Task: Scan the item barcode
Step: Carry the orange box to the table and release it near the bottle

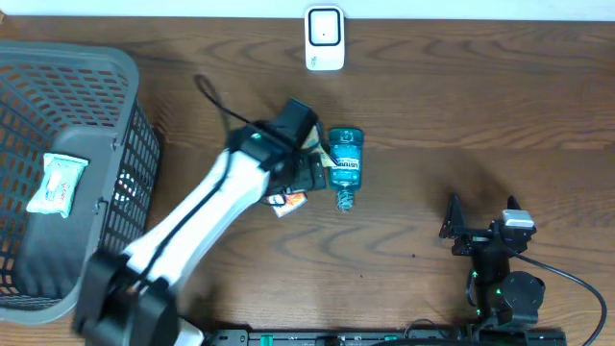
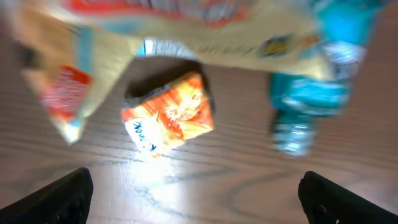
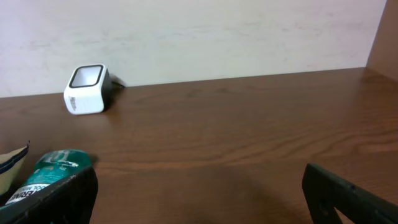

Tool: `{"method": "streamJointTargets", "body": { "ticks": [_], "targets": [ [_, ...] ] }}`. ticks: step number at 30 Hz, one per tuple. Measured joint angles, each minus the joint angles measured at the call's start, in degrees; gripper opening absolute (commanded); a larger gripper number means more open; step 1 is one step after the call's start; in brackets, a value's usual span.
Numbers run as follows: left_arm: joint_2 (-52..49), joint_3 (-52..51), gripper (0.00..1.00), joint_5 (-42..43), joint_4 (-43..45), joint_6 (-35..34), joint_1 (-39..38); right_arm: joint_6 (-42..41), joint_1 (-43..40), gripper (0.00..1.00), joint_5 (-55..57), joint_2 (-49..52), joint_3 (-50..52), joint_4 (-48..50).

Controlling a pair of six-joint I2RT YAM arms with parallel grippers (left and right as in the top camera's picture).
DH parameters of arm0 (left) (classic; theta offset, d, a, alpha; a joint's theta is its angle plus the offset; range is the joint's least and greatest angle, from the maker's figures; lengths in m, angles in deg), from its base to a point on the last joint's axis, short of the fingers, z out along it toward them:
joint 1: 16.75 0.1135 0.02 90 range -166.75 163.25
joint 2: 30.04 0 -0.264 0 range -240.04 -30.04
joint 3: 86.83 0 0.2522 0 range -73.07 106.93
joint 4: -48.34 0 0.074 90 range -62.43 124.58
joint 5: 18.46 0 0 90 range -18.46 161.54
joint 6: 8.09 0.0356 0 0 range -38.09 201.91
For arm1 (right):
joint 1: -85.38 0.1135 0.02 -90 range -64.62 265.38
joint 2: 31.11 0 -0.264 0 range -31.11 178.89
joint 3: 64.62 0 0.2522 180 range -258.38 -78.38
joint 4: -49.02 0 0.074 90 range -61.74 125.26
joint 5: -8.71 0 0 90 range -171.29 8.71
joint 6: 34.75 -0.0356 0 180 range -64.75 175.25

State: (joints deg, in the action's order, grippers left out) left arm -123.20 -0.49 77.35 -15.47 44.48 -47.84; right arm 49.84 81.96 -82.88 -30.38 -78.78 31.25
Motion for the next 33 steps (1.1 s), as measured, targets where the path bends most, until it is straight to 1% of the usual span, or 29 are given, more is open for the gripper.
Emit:
{"method": "streamJointTargets", "body": {
  "ticks": [4,12,24,33],
  "targets": [
    [9.92,0.28,0.98,-0.76,-0.2,0.39,2.14,0.0,0.0,0.99,0.0,0.0,0.0,0.0],
    [21.29,0.44,0.98,-4.81,-3.87,1.18,5.92,0.0,0.0,0.99,0.02,0.0,0.0,0.0],
    [30.14,0.44,0.98,-6.03,-6.49,2.86,12.66,0.0,0.0,0.99,0.02,0.0,0.0,0.0],
    [32.41,0.98,0.98,-6.19,-6.75,3.37,15.47,0.0,0.0,0.99,0.02,0.0,0.0,0.0]
  ]
}}
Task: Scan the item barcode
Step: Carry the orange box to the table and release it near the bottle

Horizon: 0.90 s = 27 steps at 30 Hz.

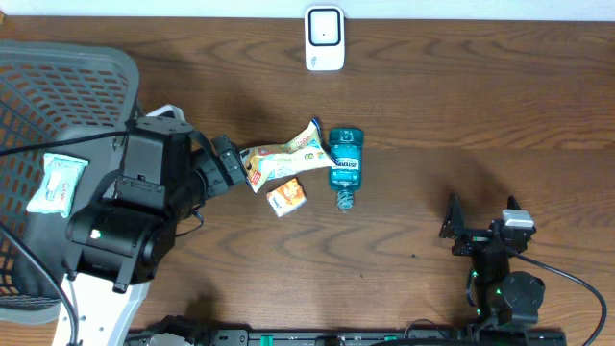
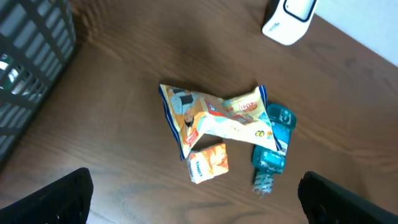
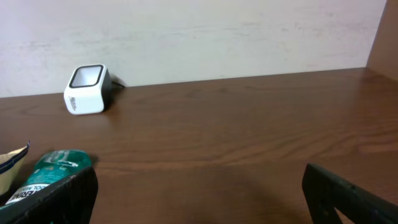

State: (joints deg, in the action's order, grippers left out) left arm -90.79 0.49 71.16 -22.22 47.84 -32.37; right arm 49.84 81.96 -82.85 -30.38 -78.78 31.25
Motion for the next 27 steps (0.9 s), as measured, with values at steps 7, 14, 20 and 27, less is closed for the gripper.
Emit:
{"method": "streamJointTargets", "body": {
  "ticks": [7,14,20,27],
  "targets": [
    [0.15,10.08,0.98,0.0,-0.02,1.79,0.92,0.0,0.0,0.99,-0.02,0.0,0.0,-0.02],
    [0.55,14.43,0.98,0.0,-0.02,3.04,0.92,0.0,0.0,0.99,0.0,0.0,0.0,0.0],
    [0.44,14.43,0.98,-1.36,-0.92,3.96,0.92,0.0,0.0,0.99,-0.02,0.0,0.0,0.0],
    [0.26,15.34,0.98,-4.28,-1.03,4.81,0.9,0.0,0.0,0.99,-0.02,0.0,0.0,0.0]
  ]
}}
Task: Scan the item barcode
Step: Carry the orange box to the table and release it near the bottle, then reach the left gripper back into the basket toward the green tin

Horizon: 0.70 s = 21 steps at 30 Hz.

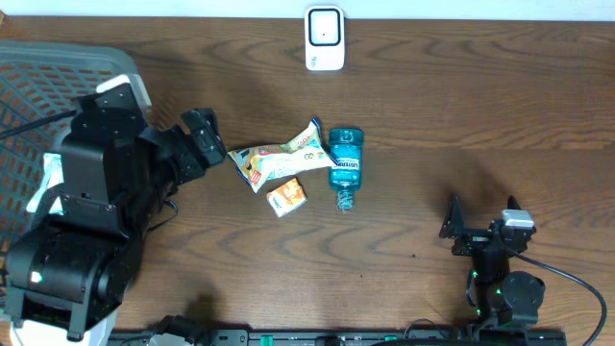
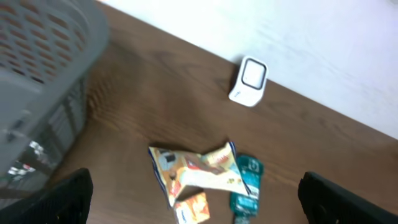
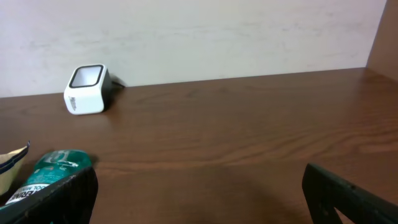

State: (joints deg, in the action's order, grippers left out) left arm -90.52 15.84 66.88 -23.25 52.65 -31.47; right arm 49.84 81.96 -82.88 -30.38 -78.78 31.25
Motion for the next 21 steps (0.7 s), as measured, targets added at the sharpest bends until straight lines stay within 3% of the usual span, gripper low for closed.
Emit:
{"method": "streamJointTargets", "body": {
  "ticks": [10,21],
  "targets": [
    [-0.13,13.18,0.98,-11.72,-2.19,2.62,4.17,0.0,0.0,0.99,0.0,0.0,0.0,0.0],
    [-5.4,14.19,0.98,-16.61,-11.76,-0.48,27.3,0.0,0.0,0.99,0.0,0.0,0.0,0.0]
  ]
}}
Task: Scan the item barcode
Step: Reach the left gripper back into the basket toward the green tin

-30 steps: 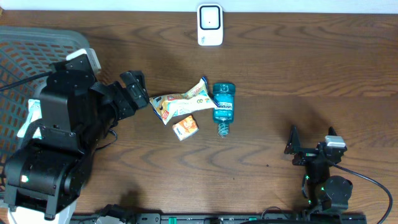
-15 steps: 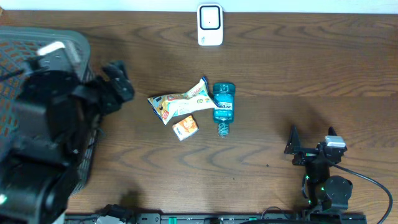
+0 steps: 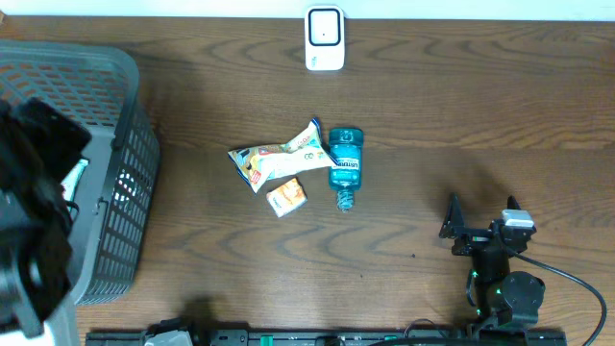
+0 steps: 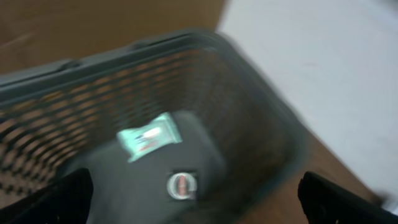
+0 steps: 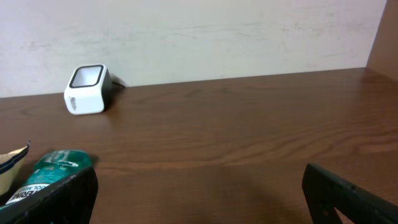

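Mid-table lie a yellow snack bag (image 3: 279,159), a small orange box (image 3: 286,197) and a teal bottle (image 3: 346,163). The white barcode scanner (image 3: 325,38) stands at the far edge, also seen as the scanner (image 5: 87,90) in the right wrist view. My left gripper (image 4: 199,208) hangs open over the grey basket (image 4: 249,118), looking down at a white and green packet (image 4: 148,138) inside it. My right gripper (image 5: 199,199) rests open near the front right, holding nothing, with the bottle (image 5: 53,171) to its left.
The grey mesh basket (image 3: 125,192) fills the table's left end, and my left arm's dark bulk covers much of it in the overhead view. A round sticker (image 4: 181,185) lies on the basket floor. A wall rises behind the scanner.
My left arm has moved from beside the basket's right rim to above the basket at the far left. Its camera now looks into the basket. Right arm and table items unchanged.
My left gripper was open, low over the snack bag and orange box. Then it was higher and further left, with all three items lying on the table. Then it was by the basket's rim, and now it is over the basket. The right arm stayed still.
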Tool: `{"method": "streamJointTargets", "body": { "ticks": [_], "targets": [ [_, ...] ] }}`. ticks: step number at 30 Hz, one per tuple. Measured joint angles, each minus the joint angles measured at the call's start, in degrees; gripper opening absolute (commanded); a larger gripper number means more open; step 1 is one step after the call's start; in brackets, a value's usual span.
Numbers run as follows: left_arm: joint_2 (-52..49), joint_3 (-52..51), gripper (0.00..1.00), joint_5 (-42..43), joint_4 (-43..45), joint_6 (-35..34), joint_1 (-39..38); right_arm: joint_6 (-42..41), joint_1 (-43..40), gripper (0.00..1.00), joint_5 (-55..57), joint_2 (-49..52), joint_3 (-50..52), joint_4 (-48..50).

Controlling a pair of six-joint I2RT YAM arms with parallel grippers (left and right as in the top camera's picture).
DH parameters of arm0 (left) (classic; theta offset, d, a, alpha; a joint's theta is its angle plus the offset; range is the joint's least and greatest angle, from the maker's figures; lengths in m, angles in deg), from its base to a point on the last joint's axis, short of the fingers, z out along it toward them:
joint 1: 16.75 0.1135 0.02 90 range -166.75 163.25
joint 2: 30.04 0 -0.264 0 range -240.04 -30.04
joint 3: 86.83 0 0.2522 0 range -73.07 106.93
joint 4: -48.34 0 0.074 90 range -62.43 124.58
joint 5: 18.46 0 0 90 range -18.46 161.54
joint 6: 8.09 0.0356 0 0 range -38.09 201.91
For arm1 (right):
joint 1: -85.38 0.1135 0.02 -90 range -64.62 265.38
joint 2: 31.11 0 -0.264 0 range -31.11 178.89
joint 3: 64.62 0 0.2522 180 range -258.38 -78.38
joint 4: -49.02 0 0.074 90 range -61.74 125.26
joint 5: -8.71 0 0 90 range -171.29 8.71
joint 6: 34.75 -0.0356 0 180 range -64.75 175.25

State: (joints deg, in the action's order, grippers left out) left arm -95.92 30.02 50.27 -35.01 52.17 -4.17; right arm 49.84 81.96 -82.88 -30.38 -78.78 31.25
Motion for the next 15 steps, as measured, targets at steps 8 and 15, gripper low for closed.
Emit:
{"method": "streamJointTargets", "body": {
  "ticks": [8,15],
  "targets": [
    [-11.32,-0.02,0.98,3.08,-5.62,-4.83,11.69,0.0,0.0,0.99,0.0,0.0,0.0,0.0],
    [-22.82,-0.24,0.98,12.46,-7.08,-5.97,17.25,0.0,0.0,0.99,0.02,0.0,0.0,0.0]
  ]
}}
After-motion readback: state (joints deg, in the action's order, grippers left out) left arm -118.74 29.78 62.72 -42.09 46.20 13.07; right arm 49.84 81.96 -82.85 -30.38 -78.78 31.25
